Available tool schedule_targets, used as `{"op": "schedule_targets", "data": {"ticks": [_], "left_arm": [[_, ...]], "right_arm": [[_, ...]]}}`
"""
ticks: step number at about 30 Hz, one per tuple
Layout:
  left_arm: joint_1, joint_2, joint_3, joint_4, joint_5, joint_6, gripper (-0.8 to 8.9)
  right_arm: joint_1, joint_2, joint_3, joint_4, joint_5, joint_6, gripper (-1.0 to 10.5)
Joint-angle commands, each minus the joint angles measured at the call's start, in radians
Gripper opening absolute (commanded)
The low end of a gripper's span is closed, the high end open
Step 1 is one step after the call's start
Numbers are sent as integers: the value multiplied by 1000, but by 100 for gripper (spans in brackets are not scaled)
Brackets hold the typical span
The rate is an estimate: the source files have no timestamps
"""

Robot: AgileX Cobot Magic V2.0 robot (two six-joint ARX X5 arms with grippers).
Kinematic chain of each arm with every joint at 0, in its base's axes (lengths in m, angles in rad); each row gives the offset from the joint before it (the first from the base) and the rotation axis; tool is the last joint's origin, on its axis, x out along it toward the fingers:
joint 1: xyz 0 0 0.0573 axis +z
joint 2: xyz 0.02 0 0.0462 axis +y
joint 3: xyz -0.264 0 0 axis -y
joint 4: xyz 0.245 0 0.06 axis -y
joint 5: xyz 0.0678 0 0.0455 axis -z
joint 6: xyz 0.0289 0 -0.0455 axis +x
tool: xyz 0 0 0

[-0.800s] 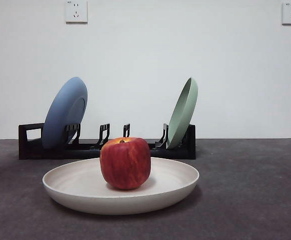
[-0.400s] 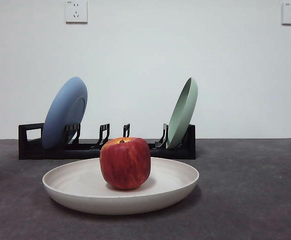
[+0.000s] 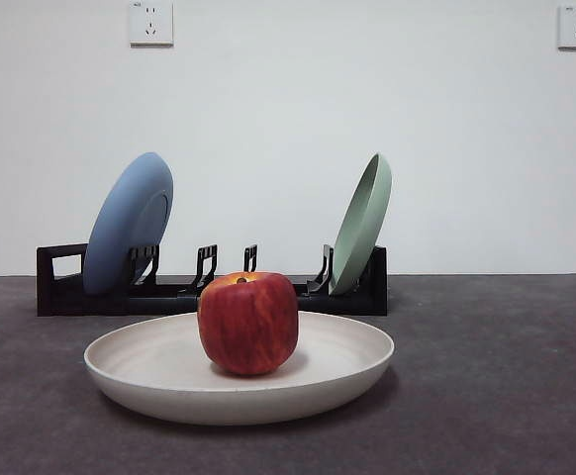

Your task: Take the yellow plate from the plate rack,put the plate on the table,take the apple from the table,put the apple in the plate

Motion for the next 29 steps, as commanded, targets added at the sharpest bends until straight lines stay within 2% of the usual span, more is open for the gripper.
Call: {"op": "schedule_targets", "data": {"ticks": [1, 11, 29], "left_arm": [[4, -34, -28, -5, -10, -34, -4], [4, -65, -51, -60, -2, -91, -4], [4, -35, -51, -60, -6, -91, -3]], "right_arm": [[2, 0, -5, -20, 5, 6, 1], [2, 0, -5, -20, 5, 6, 1], [2, 0, -5, -20, 19, -9, 1]]}}
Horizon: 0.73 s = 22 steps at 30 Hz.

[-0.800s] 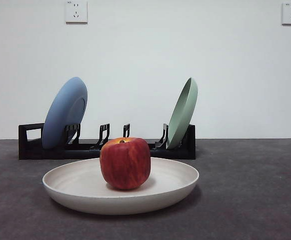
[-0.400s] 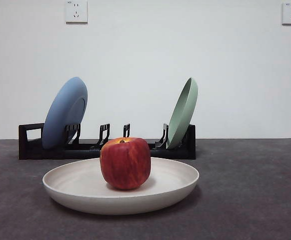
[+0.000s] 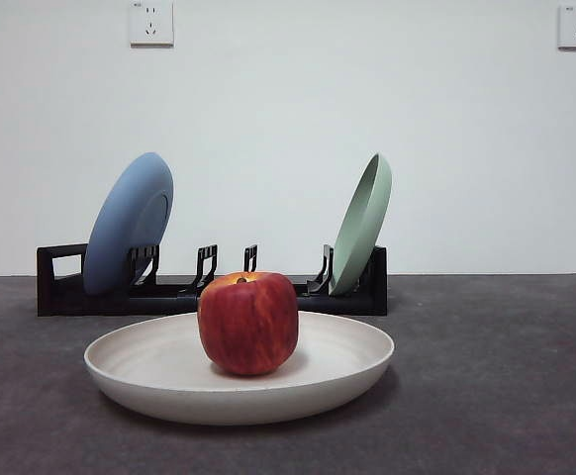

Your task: Take the yellow plate from the plate rack,put the plate on the table,take the apple from the table,put the apple in the plate

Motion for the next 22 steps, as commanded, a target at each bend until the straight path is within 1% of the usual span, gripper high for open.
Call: {"op": "schedule_targets", "data": {"ticks": [1, 2, 5, 6, 8, 10, 11, 13, 14, 17, 20, 22], "left_arm": [[4, 2, -10, 6, 0, -10, -4], [4, 2, -10, 6, 0, -10, -4], [4, 2, -10, 6, 0, -10, -3], [4, 2, -10, 6, 0, -10, -3], [4, 2, -10, 6, 0, -10, -3], [4, 2, -10, 6, 0, -10, -3], [4, 2, -10, 6, 0, -10, -3], [4, 2, -10, 6, 0, -10, -4], [4, 3, -10, 6, 0, -10, -4], [4, 3, -10, 6, 0, -10, -4], [4, 4, -10, 6, 0, -10, -3], [4, 4, -10, 6, 0, -10, -3]], "right_arm": [[2, -1, -5, -20, 16, -35, 1], [-1, -4, -5, -18, 36, -61, 1], [-28, -45, -5, -15, 110, -95, 2], [-41, -55, -5, 1, 134, -136, 1], [-95, -95, -6, 79, 154, -172, 1], [-177, -143, -8, 200, 133, -181, 1], [-233, -167, -12, 265, 108, -180, 1], [-353, -217, -18, 360, 37, -177, 1], [-435, -248, -28, 409, -6, -178, 1], [-616, -327, -87, 539, -78, -183, 1], [-739, -430, -217, 686, -98, -208, 1], [-780, -494, -316, 768, -98, -217, 1]]}}
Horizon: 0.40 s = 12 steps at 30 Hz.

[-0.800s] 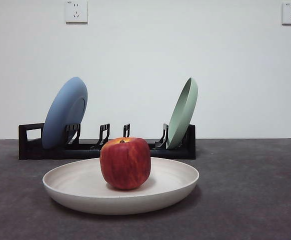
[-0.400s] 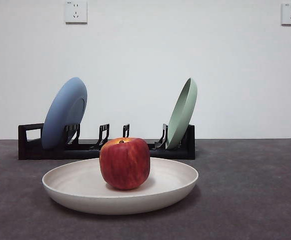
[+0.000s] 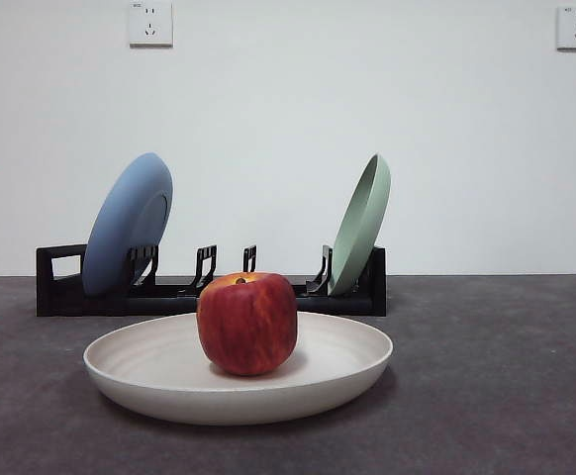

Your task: Take the yellow plate from the plate rack,put the plate on the table,take the apple from the table,put the apple in the plate

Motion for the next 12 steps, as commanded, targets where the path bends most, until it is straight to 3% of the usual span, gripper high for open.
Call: {"op": "schedule_targets", "data": {"ticks": [1, 8, 12], "left_arm": [[4, 0, -10, 6, 0, -10, -3], [4, 2, -10, 6, 0, -10, -4], [4, 4, -10, 6, 0, -10, -3]], "right_arm": [[-54, -93, -175, 122, -4, -24, 1], [-77, -306, -616, 421, 4, -11, 1], [-77, -387, -803, 496, 5, 11, 1]]}}
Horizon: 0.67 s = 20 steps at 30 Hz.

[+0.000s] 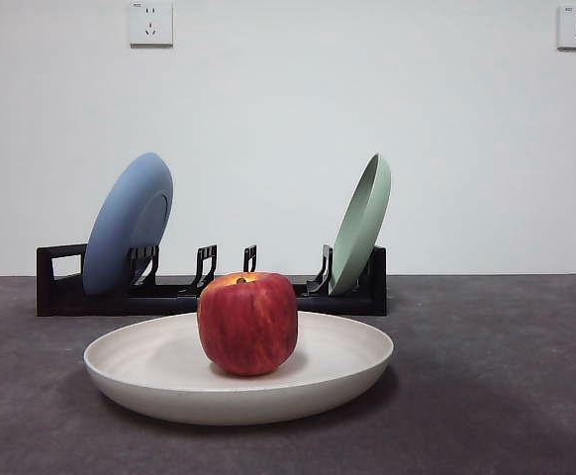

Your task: Take the yellow plate from the plate rack,put the plate on the table,take the apple from the table,put the apple in the plate

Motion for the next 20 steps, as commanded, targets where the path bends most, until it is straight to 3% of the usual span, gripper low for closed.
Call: {"op": "schedule_targets", "data": {"ticks": [1, 7, 20], "left_arm": [[4, 3, -10, 6, 0, -10, -3], [4, 11, -10, 6, 0, -10, -4], [4, 28, -10, 6, 0, -10, -4]], "right_arm": [[-2, -57, -130, 34, 5, 32, 1], [-1, -146, -287, 56, 16, 53, 1], [-1, -146, -371, 4, 27, 51, 1]]}}
